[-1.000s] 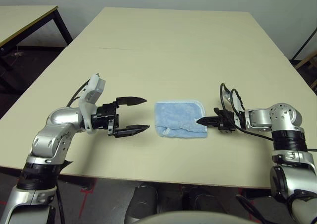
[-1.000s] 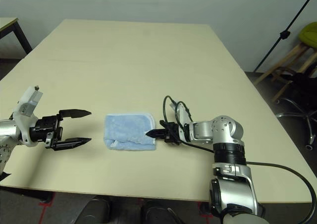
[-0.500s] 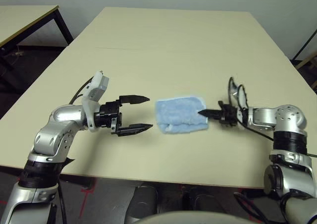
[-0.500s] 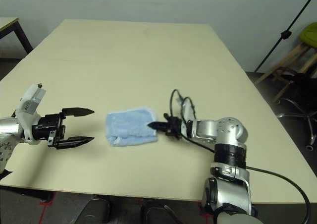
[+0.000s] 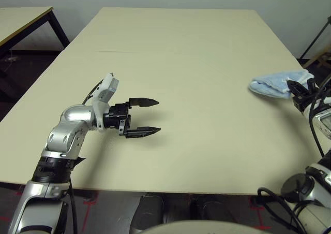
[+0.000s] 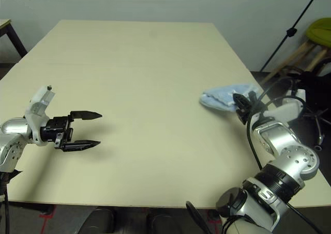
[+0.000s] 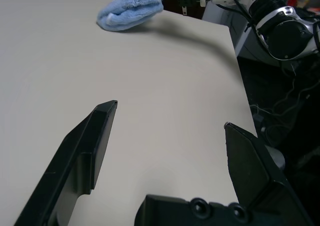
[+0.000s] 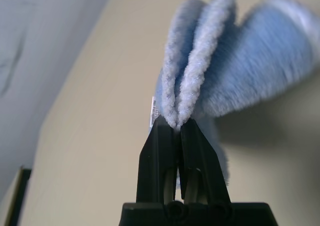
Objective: Fold the towel and set it aside.
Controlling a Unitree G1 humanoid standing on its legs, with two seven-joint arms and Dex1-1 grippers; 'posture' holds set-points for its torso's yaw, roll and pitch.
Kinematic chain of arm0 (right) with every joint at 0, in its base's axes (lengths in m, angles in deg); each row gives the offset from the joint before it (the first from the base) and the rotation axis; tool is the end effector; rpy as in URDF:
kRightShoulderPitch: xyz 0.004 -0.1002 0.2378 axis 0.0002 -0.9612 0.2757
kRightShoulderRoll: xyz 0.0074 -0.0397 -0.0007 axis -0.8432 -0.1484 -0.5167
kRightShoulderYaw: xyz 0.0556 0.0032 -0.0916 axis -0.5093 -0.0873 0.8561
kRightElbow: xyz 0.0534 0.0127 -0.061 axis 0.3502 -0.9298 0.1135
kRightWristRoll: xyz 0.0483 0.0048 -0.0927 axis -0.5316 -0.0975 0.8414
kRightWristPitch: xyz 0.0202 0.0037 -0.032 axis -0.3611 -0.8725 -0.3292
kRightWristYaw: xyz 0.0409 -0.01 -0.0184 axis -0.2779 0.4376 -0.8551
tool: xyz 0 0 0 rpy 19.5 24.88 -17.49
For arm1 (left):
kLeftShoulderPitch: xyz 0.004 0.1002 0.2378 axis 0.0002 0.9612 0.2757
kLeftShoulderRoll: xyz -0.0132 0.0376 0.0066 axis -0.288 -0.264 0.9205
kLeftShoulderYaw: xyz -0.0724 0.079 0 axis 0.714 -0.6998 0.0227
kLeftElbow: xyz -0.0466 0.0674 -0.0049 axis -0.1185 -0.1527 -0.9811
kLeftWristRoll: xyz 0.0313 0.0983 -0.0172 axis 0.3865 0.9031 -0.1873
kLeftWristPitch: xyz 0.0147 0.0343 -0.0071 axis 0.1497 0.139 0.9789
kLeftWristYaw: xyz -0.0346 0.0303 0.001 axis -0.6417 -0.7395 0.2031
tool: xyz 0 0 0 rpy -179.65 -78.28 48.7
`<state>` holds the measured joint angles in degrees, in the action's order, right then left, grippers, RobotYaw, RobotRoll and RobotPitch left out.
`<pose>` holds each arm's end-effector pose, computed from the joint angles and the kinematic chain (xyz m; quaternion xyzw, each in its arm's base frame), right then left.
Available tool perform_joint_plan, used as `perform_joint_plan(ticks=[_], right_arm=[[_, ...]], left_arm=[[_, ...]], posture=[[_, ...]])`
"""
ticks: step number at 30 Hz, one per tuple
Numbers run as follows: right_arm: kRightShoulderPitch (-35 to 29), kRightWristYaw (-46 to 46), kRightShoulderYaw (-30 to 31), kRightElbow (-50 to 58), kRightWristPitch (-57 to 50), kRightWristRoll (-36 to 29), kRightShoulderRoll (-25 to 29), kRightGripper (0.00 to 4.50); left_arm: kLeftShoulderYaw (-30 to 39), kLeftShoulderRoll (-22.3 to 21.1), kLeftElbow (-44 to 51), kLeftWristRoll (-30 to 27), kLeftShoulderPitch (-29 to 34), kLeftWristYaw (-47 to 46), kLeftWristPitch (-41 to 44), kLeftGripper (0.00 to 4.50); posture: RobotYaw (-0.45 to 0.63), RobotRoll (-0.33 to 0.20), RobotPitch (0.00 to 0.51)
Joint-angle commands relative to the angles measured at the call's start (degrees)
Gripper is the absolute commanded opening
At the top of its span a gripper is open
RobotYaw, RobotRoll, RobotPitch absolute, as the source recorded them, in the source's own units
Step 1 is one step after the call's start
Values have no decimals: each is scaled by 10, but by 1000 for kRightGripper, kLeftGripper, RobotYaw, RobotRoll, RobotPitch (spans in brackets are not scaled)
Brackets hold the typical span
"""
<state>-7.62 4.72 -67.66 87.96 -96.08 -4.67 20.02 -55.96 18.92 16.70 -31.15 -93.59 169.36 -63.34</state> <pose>0.2181 -0.3180 0.1376 0.4473 0.0487 -0.1123 0.8860 0.2671 0.2580 0.1479 0.1023 0.0054 -0.6480 0.7547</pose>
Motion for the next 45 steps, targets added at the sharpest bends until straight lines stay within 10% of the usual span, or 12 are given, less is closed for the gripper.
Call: perform_joint_plan(ticks=[1,6,14,19,22,27,34,45], right_arm=[[-19,26,8,10,17,-12,-21,19],[-30,39,17,0,19,-27,-24,19],[-75,63,50,67,-30,-83,-22,2564],[-159,106,86,182,-111,-229,-8,4430],[-200,66,132,221,-146,-277,64,4475],[-164,-41,198,214,0,-118,140,4475],[-162,-170,305,83,325,171,110,4475],[-112,-219,321,-44,425,241,54,4475]], left_arm=[[-6,2,-9,10,-6,8,-12,4500],[-4,0,-15,10,-6,12,-18,4500],[19,2,18,-20,11,-69,83,4500],[56,-12,57,-43,35,-136,159,4500],[89,-1,76,-67,46,-183,194,4500],[155,59,59,-41,29,-349,174,4500],[228,144,-6,77,62,-550,-24,4500],[238,167,-84,149,104,-647,-146,4500]], posture=[[49,0,72],[54,0,64],[58,0,69],[38,0,73],[14,0,83],[20,0,84],[51,0,76],[81,0,87]])
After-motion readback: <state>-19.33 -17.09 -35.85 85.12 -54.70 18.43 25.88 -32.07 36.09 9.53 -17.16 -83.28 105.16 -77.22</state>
